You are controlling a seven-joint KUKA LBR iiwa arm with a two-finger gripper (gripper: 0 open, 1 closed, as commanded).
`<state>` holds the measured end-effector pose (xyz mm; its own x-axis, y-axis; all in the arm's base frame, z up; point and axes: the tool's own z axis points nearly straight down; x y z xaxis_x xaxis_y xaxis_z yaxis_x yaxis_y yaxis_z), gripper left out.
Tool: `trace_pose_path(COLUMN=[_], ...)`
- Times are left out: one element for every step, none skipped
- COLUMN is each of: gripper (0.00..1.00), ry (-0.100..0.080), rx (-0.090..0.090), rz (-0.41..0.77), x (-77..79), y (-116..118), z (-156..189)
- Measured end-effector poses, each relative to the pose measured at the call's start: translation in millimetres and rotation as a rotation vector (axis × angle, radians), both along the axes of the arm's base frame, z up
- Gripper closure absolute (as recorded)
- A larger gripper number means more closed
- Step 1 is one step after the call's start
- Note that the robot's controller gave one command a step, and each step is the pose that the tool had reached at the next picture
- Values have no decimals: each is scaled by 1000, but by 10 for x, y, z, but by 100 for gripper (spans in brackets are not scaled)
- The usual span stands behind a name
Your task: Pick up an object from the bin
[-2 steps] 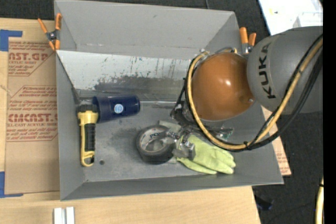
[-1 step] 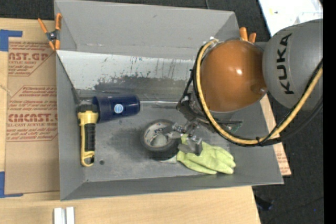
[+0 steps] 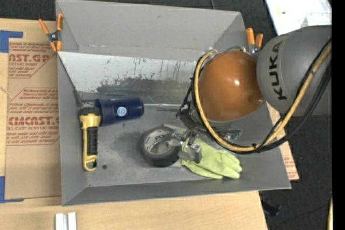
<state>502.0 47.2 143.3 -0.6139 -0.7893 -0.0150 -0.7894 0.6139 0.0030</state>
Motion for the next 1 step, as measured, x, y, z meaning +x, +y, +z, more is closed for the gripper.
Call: trace_pose_path(gripper=[100], ry=[10], rx=[-1], rz=[4], x=[-26], y=[-8], z=[349])
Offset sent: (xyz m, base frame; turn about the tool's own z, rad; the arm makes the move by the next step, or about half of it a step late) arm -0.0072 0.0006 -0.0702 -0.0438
